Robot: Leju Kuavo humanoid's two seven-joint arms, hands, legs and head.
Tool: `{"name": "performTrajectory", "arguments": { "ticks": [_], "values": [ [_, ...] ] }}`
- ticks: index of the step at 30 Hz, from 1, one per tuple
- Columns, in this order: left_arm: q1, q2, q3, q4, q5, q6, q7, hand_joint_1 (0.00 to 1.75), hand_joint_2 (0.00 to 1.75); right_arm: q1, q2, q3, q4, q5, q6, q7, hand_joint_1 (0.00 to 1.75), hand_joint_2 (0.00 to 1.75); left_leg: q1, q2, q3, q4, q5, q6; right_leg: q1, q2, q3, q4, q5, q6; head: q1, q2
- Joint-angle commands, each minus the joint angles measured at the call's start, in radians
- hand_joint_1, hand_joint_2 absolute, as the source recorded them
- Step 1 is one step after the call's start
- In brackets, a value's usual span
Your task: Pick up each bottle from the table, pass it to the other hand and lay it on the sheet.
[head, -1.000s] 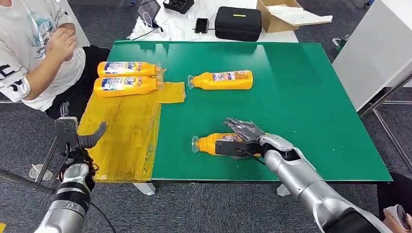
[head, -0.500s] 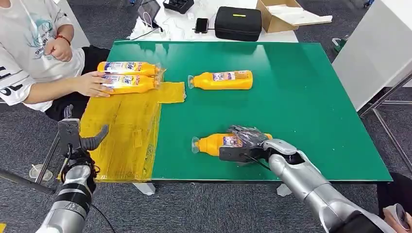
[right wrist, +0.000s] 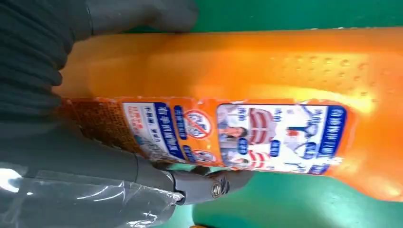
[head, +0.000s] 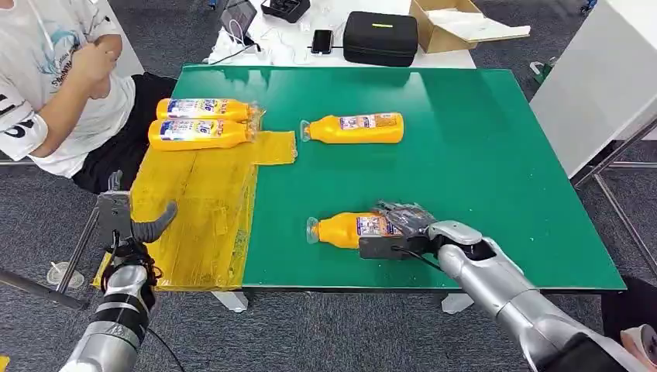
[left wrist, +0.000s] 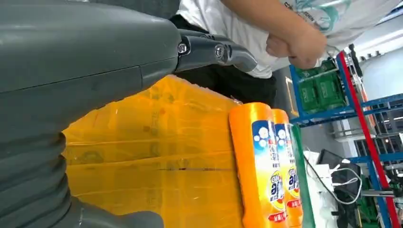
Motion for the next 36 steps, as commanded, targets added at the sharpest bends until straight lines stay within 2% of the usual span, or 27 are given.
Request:
{"name": "performTrajectory", "arguments": {
  "ticks": [1,3,4,7,8,9,10,11,13,15,16,17,19,20,24,27,28,29,31,32,33,34,35,36],
  "values": [
    [-0.041,-0.017,0.009,0.061,0.007,-0.028,0.004,0.00,1.75,0.034,-0.037,0.026,-0.021,-0.064,-0.064,-0.014,1.75,1.75,0.000,-0.002,0.004,-0.001,-0.001,0.001,0.001,-0.003,0.005,-0.001,-0.002,-0.001,0.000,0.000],
    [-0.044,-0.027,0.019,0.064,0.019,-0.055,0.004,0.00,1.75,0.089,-0.010,-0.034,-0.059,-0.094,-0.156,-0.027,1.75,1.75,0.000,-0.002,0.004,-0.001,-0.001,0.001,0.001,-0.003,0.005,-0.001,-0.002,-0.001,0.000,0.000],
    [-0.041,-0.035,0.026,0.057,0.028,-0.081,0.004,0.00,1.75,0.130,0.025,-0.085,-0.083,-0.101,-0.236,-0.042,1.75,1.75,0.000,-0.003,0.007,-0.001,-0.002,0.002,0.001,-0.005,0.009,-0.002,-0.003,-0.002,0.000,0.000],
    [-0.043,-0.072,0.064,0.057,0.068,-0.213,0.004,0.00,1.75,0.249,0.196,-0.286,-0.176,-0.086,-0.457,-0.115,1.75,1.75,0.001,0.001,0.006,-0.001,-0.002,0.001,0.002,-0.001,0.006,-0.002,-0.002,-0.002,0.000,0.000],
    [-0.041,-0.082,0.071,0.051,0.066,-0.222,0.005,0.00,1.75,0.256,0.218,-0.301,-0.189,-0.066,-0.456,-0.110,1.75,1.75,0.001,0.000,0.003,-0.001,-0.002,0.000,0.001,0.000,0.004,-0.001,-0.001,-0.002,0.000,0.000],
    [-0.021,-0.110,0.086,0.012,0.144,-0.424,0.056,0.00,1.75,0.299,0.294,-0.406,-0.237,-0.032,-0.613,-0.196,1.75,1.75,0.001,0.003,0.005,-0.001,-0.003,0.000,0.002,0.001,0.005,-0.001,-0.002,-0.002,0.000,0.000],
    [-0.002,-0.130,0.083,-0.025,0.182,-0.496,0.095,0.00,1.75,0.314,0.327,-0.450,-0.264,-0.016,-0.657,-0.221,1.75,1.75,0.001,0.001,0.002,0.000,-0.002,0.000,0.001,0.001,0.002,0.000,-0.002,-0.002,0.000,0.000],
    [0.012,-0.145,0.073,-0.051,0.181,-0.488,0.101,0.00,1.75,0.315,0.331,-0.459,-0.278,-0.009,-0.654,-0.219,1.75,1.75,0.001,0.004,0.004,0.000,-0.004,0.000,0.002,0.004,0.003,0.001,-0.003,-0.002,0.000,0.000],
    [0.015,-0.148,0.070,-0.056,0.181,-0.487,0.102,0.00,1.75,0.315,0.329,-0.463,-0.280,-0.008,-0.653,-0.219,1.75,1.75,0.000,0.000,-0.001,0.000,-0.001,0.001,0.000,-0.001,-0.001,0.001,-0.002,-0.001,0.000,0.000],
    [0.025,-0.148,0.034,-0.082,0.265,-0.643,0.155,0.00,1.75,0.334,0.376,-0.549,-0.298,-0.024,-0.736,-0.314,1.75,1.75,0.001,-0.001,-0.001,0.000,-0.002,0.001,0.001,-0.001,0.000,0.000,-0.002,-0.001,-0.001,0.000],
    [0.035,-0.151,0.019,-0.101,0.293,-0.686,0.174,0.00,1.75,0.338,0.384,-0.566,-0.301,-0.015,-0.759,-0.329,1.75,1.75,0.000,-0.001,0.003,0.000,-0.003,0.002,0.001,-0.002,0.003,0.000,-0.004,-0.001,-0.001,0.000],
    [0.054,-0.161,-0.025,-0.145,0.337,-0.752,0.200,0.00,1.75,0.353,0.405,-0.602,-0.319,-0.040,-0.807,-0.394,1.75,1.75,0.001,0.000,0.000,0.000,-0.002,0.001,0.001,-0.001,0.001,0.000,-0.002,-0.001,0.000,0.000],
    [0.063,-0.166,-0.043,-0.171,0.350,-0.738,0.214,0.00,1.75,0.356,0.409,-0.609,-0.324,-0.039,-0.804,-0.398,1.75,1.75,0.000,0.001,0.003,0.001,-0.004,0.002,0.001,0.000,0.004,0.001,-0.004,-0.001,0.000,0.000],
    [0.063,-0.166,-0.043,-0.171,0.350,-0.738,0.214,0.00,1.75,0.356,0.409,-0.609,-0.324,-0.039,-0.804,-0.398,1.75,1.75,-0.001,0.001,-0.002,0.000,-0.002,0.001,0.000,0.000,-0.001,0.000,-0.002,-0.001,0.000,0.000],
    [0.079,-0.145,-0.162,-0.209,0.522,-0.874,0.284,0.00,1.75,0.381,0.437,-0.672,-0.308,-0.091,-0.844,-0.503,1.75,1.75,-0.001,-0.002,0.000,-0.001,-0.002,0.001,0.000,-0.002,0.001,0.000,-0.002,-0.001,0.000,0.000],
    [0.100,-0.122,-0.263,-0.249,0.639,-0.942,0.307,0.00,1.75,0.385,0.459,-0.698,-0.228,-0.139,-0.794,-0.585,1.71,1.75,-0.001,-0.002,0.000,-0.001,-0.002,0.001,0.000,-0.002,0.001,-0.001,-0.002,-0.001,0.000,0.000],
    [0.108,-0.119,-0.285,-0.263,0.661,-0.949,0.315,0.00,1.75,0.385,0.468,-0.699,-0.196,-0.153,-0.775,-0.596,1.75,1.75,-0.001,-0.001,0.003,-0.001,-0.003,0.001,0.000,-0.002,0.003,-0.001,-0.003,-0.002,0.000,0.000],
    [0.118,-0.116,-0.311,-0.278,0.673,-0.961,0.319,0.00,1.75,0.381,0.475,-0.686,-0.155,-0.150,-0.757,-0.605,1.73,1.75,-0.001,0.000,0.000,-0.001,-0.002,0.001,0.000,-0.001,0.000,-0.001,-0.001,-0.001,0.000,0.000],
    [0.127,-0.111,-0.366,-0.302,0.674,-0.947,0.316,0.00,1.75,0.368,0.507,-0.658,-0.059,-0.152,-0.737,-0.642,1.75,1.75,0.000,0.002,0.007,-0.001,-0.004,0.002,0.001,0.001,0.007,-0.002,-0.003,-0.002,0.000,0.000],
    [0.128,-0.112,-0.387,-0.307,0.673,-0.943,0.309,0.00,1.75,0.362,0.524,-0.638,-0.034,-0.154,-0.744,-0.643,1.75,1.75,0.000,0.003,0.004,-0.002,-0.003,0.001,0.000,0.002,0.004,-0.002,-0.001,-0.001,0.000,0.000],
    [0.122,-0.112,-0.412,-0.300,0.665,-0.936,0.314,0.00,1.75,0.349,0.542,-0.606,0.009,-0.169,-0.703,-0.643,1.73,1.75,0.000,0.003,0.001,-0.001,-0.002,0.001,0.000,0.002,0.000,-0.001,-0.001,-0.001,0.000,0.000],
    [0.114,-0.113,-0.434,-0.290,0.652,-0.930,0.307,0.00,1.75,0.336,0.560,-0.576,0.046,-0.165,-0.707,-0.643,1.75,1.75,0.000,0.006,0.009,-0.002,-0.005,0.001,0.001,0.003,0.008,-0.002,-0.003,-0.002,0.000,0.000],
    [0.107,-0.116,-0.445,-0.278,0.648,-0.918,0.296,0.00,1.75,0.321,0.578,-0.550,0.080,-0.166,-0.725,-0.643,1.75,1.75,0.000,0.003,0.001,-0.001,-0.002,0.000,0.001,0.002,0.000,-0.001,-0.001,-0.001,0.000,0.000],
    [0.104,-0.116,-0.449,-0.272,0.648,-0.916,0.290,0.00,1.75,0.316,0.583,-0.543,0.091,-0.169,-0.736,-0.643,1.75,1.75,0.000,0.005,0.003,-0.001,-0.003,0.001,0.001,0.003,0.002,-0.001,-0.001,-0.002,0.000,0.000]
  ]
}}
